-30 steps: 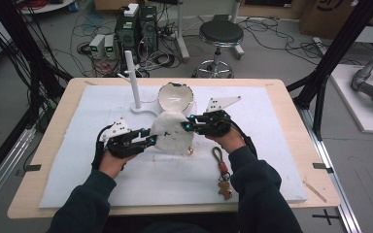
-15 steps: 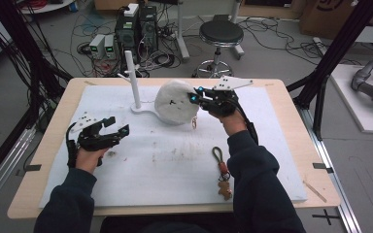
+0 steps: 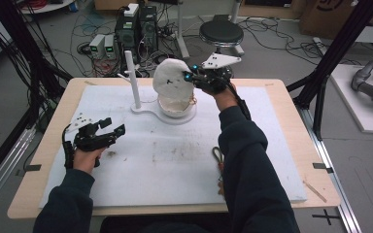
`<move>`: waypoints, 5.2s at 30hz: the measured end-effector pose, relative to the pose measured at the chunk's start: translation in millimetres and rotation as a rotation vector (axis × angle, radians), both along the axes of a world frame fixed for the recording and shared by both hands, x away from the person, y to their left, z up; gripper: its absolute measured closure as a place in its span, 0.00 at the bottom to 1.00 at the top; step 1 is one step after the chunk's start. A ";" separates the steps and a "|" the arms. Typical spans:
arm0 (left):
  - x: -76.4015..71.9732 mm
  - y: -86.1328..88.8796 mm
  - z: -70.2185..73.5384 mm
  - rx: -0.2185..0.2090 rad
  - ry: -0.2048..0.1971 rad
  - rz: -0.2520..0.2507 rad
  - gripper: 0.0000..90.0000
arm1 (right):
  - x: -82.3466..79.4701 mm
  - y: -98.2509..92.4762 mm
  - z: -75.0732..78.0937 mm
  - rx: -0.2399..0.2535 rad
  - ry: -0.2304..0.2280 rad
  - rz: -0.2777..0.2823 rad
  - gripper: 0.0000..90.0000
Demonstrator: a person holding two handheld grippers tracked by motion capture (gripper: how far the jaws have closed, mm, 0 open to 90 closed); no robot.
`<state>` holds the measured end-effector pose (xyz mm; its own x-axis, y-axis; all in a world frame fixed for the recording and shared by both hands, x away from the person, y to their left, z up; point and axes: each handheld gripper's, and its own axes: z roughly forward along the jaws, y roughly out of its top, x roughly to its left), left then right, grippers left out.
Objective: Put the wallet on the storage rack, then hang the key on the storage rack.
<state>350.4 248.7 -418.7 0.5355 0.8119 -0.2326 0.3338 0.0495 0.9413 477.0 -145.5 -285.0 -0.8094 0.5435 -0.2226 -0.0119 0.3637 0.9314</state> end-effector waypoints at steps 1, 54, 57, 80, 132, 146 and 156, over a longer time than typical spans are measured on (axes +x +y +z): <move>0.0 -0.5 -0.1 0.003 0.003 -0.005 0.29 | 6.4 3.6 0.6 -0.011 -0.007 0.001 0.87; -1.6 -0.9 0.7 -0.005 0.010 -0.009 0.31 | 15.8 -2.9 -52.1 -0.137 0.213 -0.008 0.52; -2.0 -1.3 0.9 -0.004 0.010 -0.010 0.31 | 7.4 -19.2 -45.8 -0.067 0.261 -0.048 0.47; -2.6 -2.4 1.7 0.014 -0.051 -0.019 0.21 | -106.1 -149.8 -108.9 -0.030 0.303 -0.301 0.27; -3.0 -5.7 1.4 0.041 -0.031 -0.001 0.23 | -144.5 -102.5 -147.8 -0.317 0.723 -0.032 0.74; -2.3 -6.2 1.0 0.054 -0.027 -0.001 0.23 | -138.8 -106.0 -144.3 -0.240 0.583 -0.086 0.87; -2.2 -6.3 0.5 0.057 -0.023 -0.002 0.23 | -137.9 -119.7 -127.1 -0.048 0.418 -0.132 0.87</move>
<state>348.2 242.4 -418.2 0.5422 0.8221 -0.1735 0.3119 -0.0052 0.9501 339.1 -265.2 -412.1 -0.7595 0.6453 0.0821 0.4121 0.3796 0.8283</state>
